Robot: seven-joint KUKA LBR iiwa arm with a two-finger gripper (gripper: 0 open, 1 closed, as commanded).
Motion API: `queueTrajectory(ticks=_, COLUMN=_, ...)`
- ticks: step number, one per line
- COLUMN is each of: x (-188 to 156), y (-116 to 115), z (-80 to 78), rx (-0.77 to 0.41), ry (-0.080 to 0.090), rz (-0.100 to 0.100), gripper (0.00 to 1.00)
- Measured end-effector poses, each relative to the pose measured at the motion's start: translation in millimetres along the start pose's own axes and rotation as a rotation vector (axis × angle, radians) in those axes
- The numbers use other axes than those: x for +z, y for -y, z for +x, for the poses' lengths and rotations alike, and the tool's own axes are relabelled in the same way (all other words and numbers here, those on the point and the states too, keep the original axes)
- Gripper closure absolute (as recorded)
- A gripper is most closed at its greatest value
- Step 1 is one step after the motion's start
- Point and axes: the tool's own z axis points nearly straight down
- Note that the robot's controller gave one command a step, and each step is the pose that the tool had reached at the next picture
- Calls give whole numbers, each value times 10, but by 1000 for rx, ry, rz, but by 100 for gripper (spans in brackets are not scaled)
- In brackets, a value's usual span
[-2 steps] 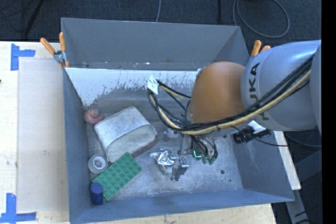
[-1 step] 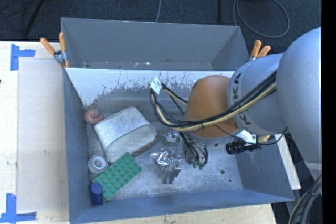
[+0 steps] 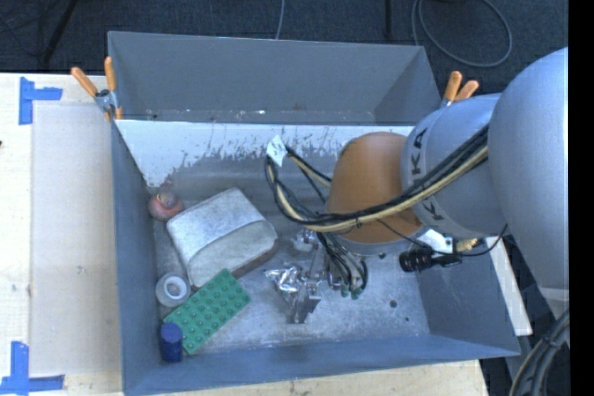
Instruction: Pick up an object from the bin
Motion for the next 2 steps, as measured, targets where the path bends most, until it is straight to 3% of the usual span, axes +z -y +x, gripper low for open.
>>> queueTrajectory(ticks=2, x=-5, y=-3, z=-2, rx=4, ry=-1, rz=0, gripper=0)
